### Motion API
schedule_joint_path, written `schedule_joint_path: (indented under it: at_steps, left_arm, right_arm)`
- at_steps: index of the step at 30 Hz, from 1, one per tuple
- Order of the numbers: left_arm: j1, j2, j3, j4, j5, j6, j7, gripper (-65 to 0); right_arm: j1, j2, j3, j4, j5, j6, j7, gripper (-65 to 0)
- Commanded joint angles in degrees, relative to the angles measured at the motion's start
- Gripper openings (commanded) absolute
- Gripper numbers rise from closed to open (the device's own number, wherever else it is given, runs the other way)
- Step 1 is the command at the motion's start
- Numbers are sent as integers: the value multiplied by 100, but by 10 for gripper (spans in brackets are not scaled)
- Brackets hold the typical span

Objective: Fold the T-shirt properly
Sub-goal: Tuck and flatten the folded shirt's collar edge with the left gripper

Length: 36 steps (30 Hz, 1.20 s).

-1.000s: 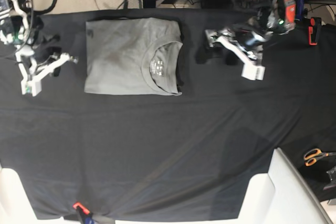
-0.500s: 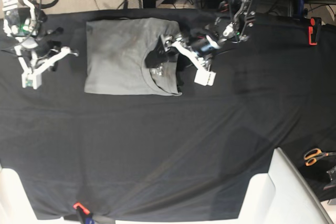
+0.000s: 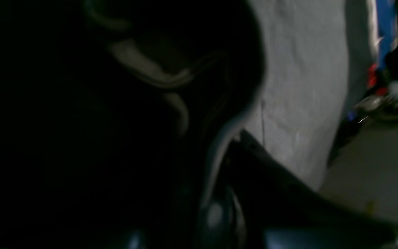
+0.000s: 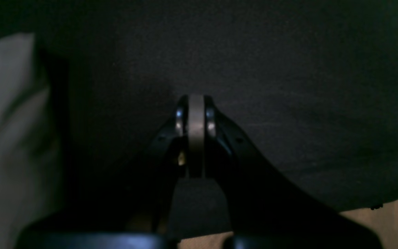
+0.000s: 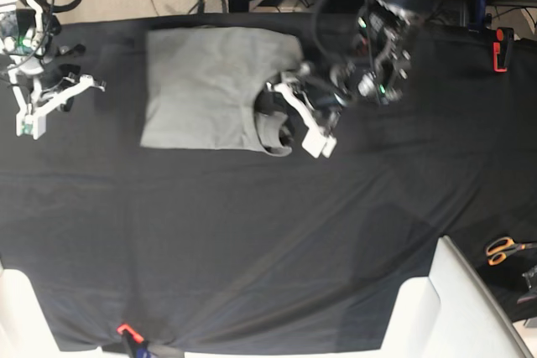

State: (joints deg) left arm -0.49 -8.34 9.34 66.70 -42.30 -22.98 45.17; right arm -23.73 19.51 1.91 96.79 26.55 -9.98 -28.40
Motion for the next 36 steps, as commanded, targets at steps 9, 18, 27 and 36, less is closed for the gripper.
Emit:
schedule_joint_path:
  at_steps: [9, 18, 27, 36]
  left_arm:
    - [-2074, -656, 1646, 350, 507, -71, 1404, -650]
    - [-3788, -217, 4943, -933, 736, -71, 613, -650]
    - [-4280, 381, 6376, -1531, 736, -71, -556, -650]
    - [-4307, 812, 6569, -1795, 903, -71, -829, -650]
  right_arm:
    - [118, 40, 15, 101, 40, 0, 119, -648]
    - [153, -302, 7, 127, 22, 0, 119, -648]
    - [153, -311, 33, 101, 14, 0, 119, -648]
    - [188, -311, 42, 83, 5, -9, 102, -648]
